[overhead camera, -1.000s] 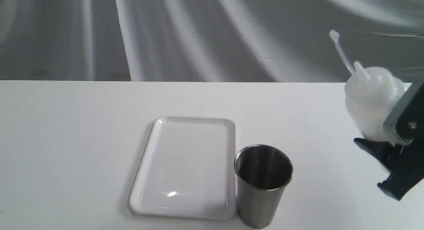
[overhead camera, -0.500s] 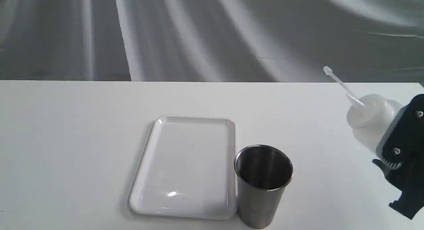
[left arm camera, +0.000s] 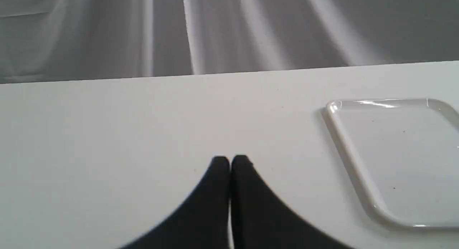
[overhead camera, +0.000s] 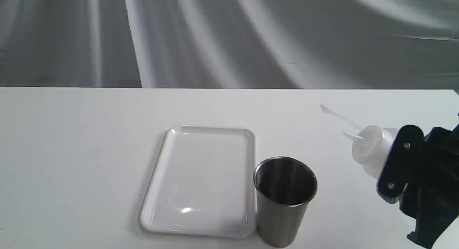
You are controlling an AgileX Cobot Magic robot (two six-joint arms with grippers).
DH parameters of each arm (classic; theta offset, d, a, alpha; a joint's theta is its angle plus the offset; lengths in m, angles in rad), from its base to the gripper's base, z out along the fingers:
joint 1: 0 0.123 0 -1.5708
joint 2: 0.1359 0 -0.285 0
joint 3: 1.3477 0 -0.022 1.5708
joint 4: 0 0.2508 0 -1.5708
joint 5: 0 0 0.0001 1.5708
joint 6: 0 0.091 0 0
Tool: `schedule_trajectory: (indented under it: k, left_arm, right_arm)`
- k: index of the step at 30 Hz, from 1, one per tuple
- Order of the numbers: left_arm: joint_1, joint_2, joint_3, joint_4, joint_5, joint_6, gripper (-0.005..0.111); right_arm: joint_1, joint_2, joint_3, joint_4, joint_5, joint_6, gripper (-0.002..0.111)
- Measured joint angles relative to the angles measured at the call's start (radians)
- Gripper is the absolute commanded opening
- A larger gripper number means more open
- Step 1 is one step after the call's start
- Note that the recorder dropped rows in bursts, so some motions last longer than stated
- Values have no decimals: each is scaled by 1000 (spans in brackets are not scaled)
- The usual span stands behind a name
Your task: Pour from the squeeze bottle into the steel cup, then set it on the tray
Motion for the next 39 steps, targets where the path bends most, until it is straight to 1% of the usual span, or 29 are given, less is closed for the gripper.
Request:
schedule_trajectory:
  k: [6,11,17,23,29,39]
  left_arm:
    - [0,0,0,0,0,0,0]
    - [0,0,0,0,0,0,0]
    - [0,0,0,0,0,0,0]
    - [0,0,0,0,0,0,0]
    - [0,0,0,0,0,0,0]
    - [0,0,0,0,0,0,0]
  right_arm:
    - [25,9,-45,-18,51,53,2]
    - [55,19,-47,-54,66,55,2]
    - [67,45,-47,-64,77,55,2]
    - [133,47,-53,-66,162,55,2]
    - [139,72,-80,-71,223,53,2]
    - [139,82,-82,-71,227,53,2]
